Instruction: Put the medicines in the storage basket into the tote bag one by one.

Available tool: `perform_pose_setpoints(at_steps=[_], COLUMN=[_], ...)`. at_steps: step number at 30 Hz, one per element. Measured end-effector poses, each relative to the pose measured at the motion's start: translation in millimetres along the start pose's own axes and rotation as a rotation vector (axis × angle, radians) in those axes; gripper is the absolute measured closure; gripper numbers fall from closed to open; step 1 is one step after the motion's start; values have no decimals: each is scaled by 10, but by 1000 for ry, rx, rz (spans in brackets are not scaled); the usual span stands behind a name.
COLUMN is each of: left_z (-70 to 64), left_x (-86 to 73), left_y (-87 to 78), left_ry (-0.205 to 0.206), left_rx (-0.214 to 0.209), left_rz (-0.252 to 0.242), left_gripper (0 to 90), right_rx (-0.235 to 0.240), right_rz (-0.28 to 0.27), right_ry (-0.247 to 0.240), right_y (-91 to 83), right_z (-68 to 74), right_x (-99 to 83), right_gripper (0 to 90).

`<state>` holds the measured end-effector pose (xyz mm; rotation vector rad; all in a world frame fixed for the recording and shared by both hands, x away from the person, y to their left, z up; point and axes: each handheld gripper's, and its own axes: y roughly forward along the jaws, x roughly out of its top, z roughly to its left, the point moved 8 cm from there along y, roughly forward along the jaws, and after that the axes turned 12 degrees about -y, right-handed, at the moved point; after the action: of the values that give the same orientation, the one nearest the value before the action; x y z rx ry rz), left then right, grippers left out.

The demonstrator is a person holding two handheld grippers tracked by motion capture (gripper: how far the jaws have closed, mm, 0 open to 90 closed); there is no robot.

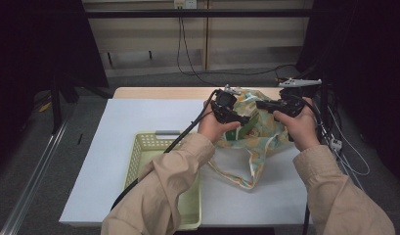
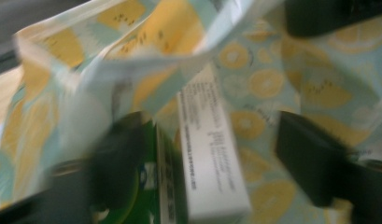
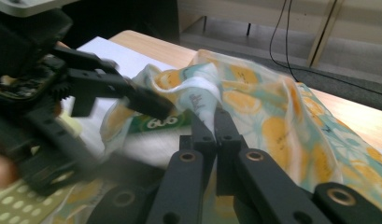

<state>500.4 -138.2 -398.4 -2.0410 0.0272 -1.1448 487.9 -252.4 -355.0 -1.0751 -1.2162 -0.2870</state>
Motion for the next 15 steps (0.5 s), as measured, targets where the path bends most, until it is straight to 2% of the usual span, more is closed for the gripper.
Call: perform_pose_setpoints(at_steps=[1,3,4,5,7,11,15], left_z=[-31,-113,-155,-200,-263,-318,-312], left_x=[-52,-162,-211,-260,-365,-524,-608], left_y=[-29,-92,-133,-165,-206,-185,-117], left_ry=[45,92,118,136,167,202,198], left_rx=[-8,-32,-50,-68,-99,-126,-125], left_rz=[42,87,97,86,108,149,178], left_gripper=[189,160,125,132,144,139,169], right_rx=[1,3,2,1,-2,-14,-30], right_rz=[3,2,3,5,5,8,10], right_ry=[1,5,5,7,9,6,13], right_y=[14,38,49,55,62,36,-1], right_z=[-12,-30,-42,-54,-70,-85,-119], right_x=[-15,-30,-39,-48,-55,-57,-66], right_gripper=[900,900,900,900,900,900,900])
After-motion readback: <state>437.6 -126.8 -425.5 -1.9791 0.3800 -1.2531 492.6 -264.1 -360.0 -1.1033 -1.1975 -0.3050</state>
